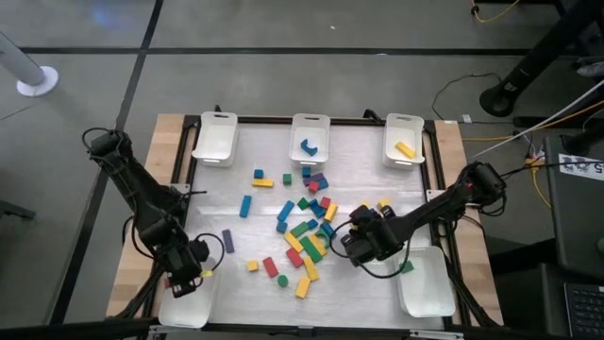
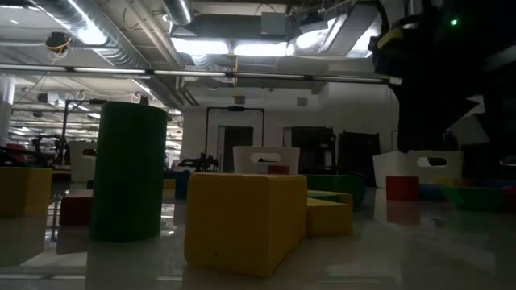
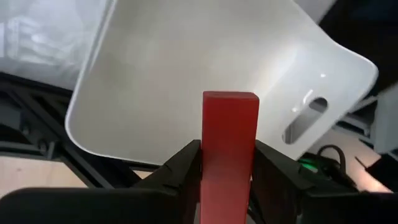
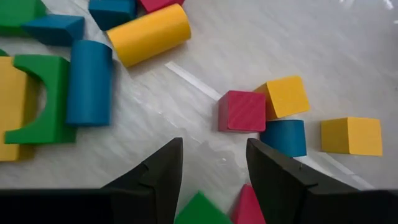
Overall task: Sort blocks
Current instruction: Put the red block into the bottom left white bin
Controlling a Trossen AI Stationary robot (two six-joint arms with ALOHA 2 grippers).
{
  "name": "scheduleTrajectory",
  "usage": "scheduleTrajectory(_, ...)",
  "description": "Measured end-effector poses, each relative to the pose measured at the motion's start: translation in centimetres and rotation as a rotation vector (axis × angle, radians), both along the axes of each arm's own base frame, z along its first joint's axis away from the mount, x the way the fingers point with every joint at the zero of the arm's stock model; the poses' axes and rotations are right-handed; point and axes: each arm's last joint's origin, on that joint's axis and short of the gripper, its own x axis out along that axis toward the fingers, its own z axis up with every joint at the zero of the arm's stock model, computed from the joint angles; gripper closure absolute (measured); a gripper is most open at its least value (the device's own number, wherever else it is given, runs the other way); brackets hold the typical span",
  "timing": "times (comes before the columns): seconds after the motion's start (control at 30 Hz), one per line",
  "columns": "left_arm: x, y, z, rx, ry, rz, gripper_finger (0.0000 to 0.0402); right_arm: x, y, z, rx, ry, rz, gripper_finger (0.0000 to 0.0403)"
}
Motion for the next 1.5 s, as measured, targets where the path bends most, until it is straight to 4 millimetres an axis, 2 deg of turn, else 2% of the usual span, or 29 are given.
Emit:
scheduleTrajectory(0.4, -0.2, 0.2, -0.8, 0.021, 0.016, 0.009, 0.0223, 1.2, -1.8, -1.9, -0.043, 0.075, -0.071, 0.0224)
scheduleTrajectory(0.57, -0.1, 0.2, -0.8, 0.020, 0.015, 0.009, 0.0225, 1.4, -2.6, -2.3, -0.020, 0.112, -0.105, 0.0224)
scheduleTrajectory(0.9, -0.1, 0.2, -0.8, 0.019, 0.015, 0.009, 0.0226, 1.6, -2.7, -3.5, -0.022, 0.158, -0.111, 0.0224)
scheduleTrajectory(1.5, -0.1, 0.2, -0.8, 0.019, 0.014, 0.010, 0.0226, 2.0, -3.9, -3.6, -0.006, 0.169, -0.153, 0.0224)
